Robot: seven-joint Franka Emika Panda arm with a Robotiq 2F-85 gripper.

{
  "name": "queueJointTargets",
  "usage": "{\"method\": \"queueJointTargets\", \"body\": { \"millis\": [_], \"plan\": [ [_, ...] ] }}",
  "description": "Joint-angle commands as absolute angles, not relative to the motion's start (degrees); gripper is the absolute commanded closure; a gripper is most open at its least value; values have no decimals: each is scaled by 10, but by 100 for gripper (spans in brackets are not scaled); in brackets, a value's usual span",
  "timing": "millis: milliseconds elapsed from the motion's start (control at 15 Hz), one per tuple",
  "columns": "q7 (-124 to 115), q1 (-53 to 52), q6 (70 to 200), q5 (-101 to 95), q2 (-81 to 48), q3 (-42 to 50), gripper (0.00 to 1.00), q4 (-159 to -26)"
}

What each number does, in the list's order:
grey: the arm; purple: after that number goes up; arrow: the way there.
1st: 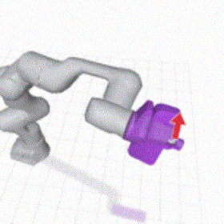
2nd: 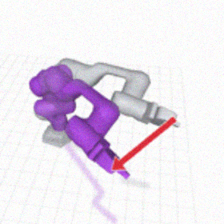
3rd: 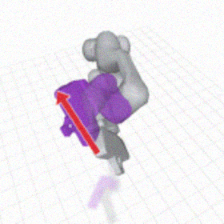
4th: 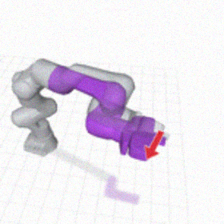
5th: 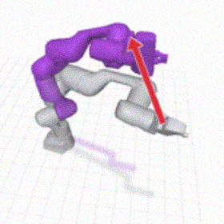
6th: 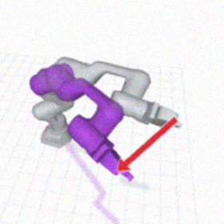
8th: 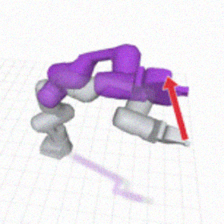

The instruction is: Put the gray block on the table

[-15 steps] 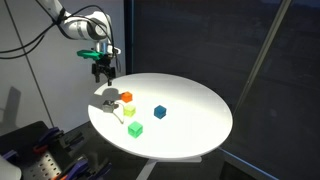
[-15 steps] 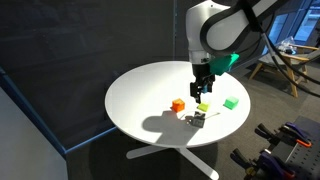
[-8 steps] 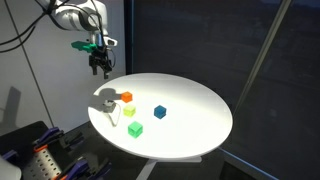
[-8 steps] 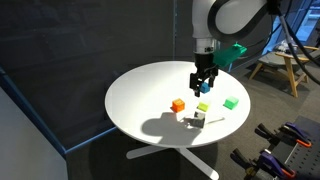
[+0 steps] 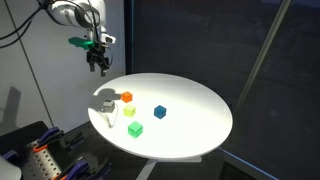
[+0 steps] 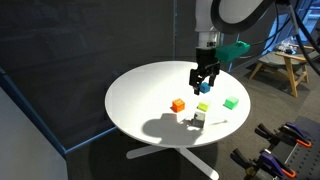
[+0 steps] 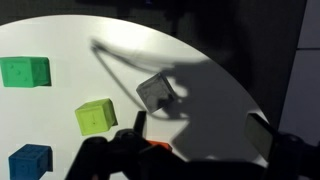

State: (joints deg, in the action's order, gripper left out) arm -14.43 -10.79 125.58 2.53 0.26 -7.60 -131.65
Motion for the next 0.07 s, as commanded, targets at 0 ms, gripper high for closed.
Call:
{"method": "queueJointTargets", "body": {
  "millis": [0],
  "plan": [
    [-144, -102, 1255, 25, 3, -82, 0, -1316]
  ]
}}
